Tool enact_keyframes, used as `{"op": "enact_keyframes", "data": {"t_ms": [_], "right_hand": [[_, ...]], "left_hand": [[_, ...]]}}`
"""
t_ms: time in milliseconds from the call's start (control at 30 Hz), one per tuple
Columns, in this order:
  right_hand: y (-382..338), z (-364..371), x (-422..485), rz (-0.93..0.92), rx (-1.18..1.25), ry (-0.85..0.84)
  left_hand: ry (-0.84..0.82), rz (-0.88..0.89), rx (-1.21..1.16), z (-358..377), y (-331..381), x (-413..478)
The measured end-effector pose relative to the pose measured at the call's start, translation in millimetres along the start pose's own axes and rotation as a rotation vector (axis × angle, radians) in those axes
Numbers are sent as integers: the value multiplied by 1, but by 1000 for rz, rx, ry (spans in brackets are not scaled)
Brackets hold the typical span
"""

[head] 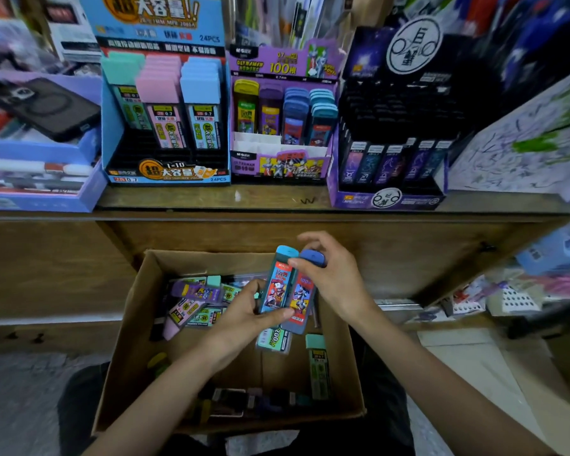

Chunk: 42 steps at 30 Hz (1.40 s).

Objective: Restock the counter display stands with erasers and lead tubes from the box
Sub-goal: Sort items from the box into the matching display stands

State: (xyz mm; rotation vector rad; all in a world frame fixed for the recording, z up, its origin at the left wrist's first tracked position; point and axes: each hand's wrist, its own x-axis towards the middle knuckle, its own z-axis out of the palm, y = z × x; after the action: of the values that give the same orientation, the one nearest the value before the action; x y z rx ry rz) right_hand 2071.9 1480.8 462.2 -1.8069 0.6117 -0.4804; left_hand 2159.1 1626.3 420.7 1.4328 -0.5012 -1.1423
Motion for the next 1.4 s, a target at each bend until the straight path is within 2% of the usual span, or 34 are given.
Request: {"op": "enact_keyframes", "data": {"t_ms": [133,267,333,433,600,800,900,1067,1267,1400], "right_hand": [[-5,-12,-7,-87,-65,203],[-13,-28,-12,-78,157,306],[-19,-41,-10,-36,288,315],[-27,-60,-6,13,368,199],[-45,-96,3,-70,251,123],[-88,-165,26,-229,65,345],[-102,-184,36,-275,-56,383],[-114,-174,51,-311,-52,326],[-139,-119,83,-352,23,203],[-157,-83,112,-393,-62,137]], "left_hand": [[-11,60,55,15,14,6],[-59,113,64,25,30,10],[-85,134,72,28,41,12],[-97,169,108,33,56,14],[-99,235,144,40,82,21],[-42,326,138,40,112,33],[0,351,149,37,118,35],[82,364,124,25,119,35],[243,369,85,-15,123,25],[292,377,60,-38,126,14]]}}
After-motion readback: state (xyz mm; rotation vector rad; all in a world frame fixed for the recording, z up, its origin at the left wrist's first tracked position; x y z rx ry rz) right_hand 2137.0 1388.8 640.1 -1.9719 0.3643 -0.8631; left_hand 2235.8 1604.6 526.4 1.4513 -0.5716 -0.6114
